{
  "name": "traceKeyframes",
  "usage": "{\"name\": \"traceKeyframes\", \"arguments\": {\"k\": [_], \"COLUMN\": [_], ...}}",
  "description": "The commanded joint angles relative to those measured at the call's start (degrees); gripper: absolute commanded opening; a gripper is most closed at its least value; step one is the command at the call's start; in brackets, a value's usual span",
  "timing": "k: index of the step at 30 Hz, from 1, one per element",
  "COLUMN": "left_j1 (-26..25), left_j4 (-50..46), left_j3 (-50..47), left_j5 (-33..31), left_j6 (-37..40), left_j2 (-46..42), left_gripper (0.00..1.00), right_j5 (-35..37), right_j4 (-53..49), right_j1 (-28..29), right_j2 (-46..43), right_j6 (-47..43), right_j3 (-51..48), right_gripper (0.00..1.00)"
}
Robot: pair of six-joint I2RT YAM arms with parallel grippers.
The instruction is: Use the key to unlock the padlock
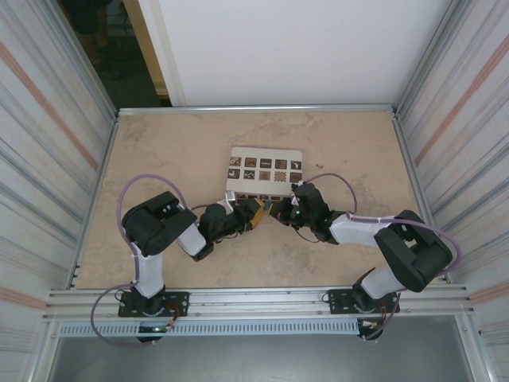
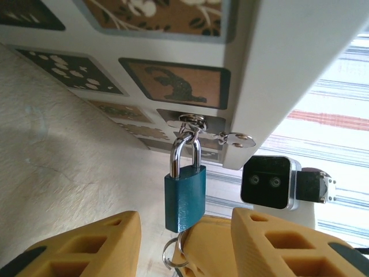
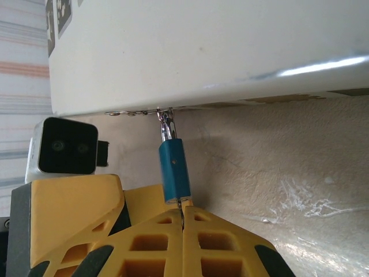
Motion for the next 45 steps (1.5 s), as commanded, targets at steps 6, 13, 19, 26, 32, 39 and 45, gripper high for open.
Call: {"name": "traceKeyframes", "arguments": {"k": [6, 13, 19, 26, 32, 39, 45], "left_j1": [-0.9, -1.9, -2.2, -2.2, -2.2, -2.1, -2.1], "left_j4": [1.8, 1.8, 1.9, 1.8, 1.8, 1.8, 1.1], "left_j3": [2.6, 3.4, 4.3, 5.0, 6.0, 6.1, 5.9], "left_j5": [-4.1, -6.7, -7.5, -7.8, -7.0, -6.8, -7.1], "left_j6": [-1.6, -2.9, -3.5, -3.4, -3.7, -3.5, -2.1], "left_j2": [1.8, 3.7, 5.2, 5.8, 6.5, 6.5, 5.6], "left_gripper": [0.40, 0.35, 0.29, 0.20, 0.21, 0.19, 0.09], "right_j5": [0.9, 1.0, 1.0, 0.1, -1.0, -1.7, -1.7], "right_j4": [-0.8, -0.7, -0.2, 0.7, 2.3, 3.1, 2.8], "right_j1": [0.7, 0.8, 0.8, 0.8, 0.7, 0.7, 0.7], "right_j2": [-1.7, -1.9, -1.7, -1.5, -1.1, -0.6, -1.4], "right_j6": [1.6, 1.8, 2.2, 3.0, 3.9, 3.9, 3.9], "right_j3": [-1.0, -0.8, -0.8, -0.9, -1.1, -1.2, -1.4], "right_gripper": [0.00, 0.00, 0.00, 0.00, 0.00, 0.00, 0.00]}}
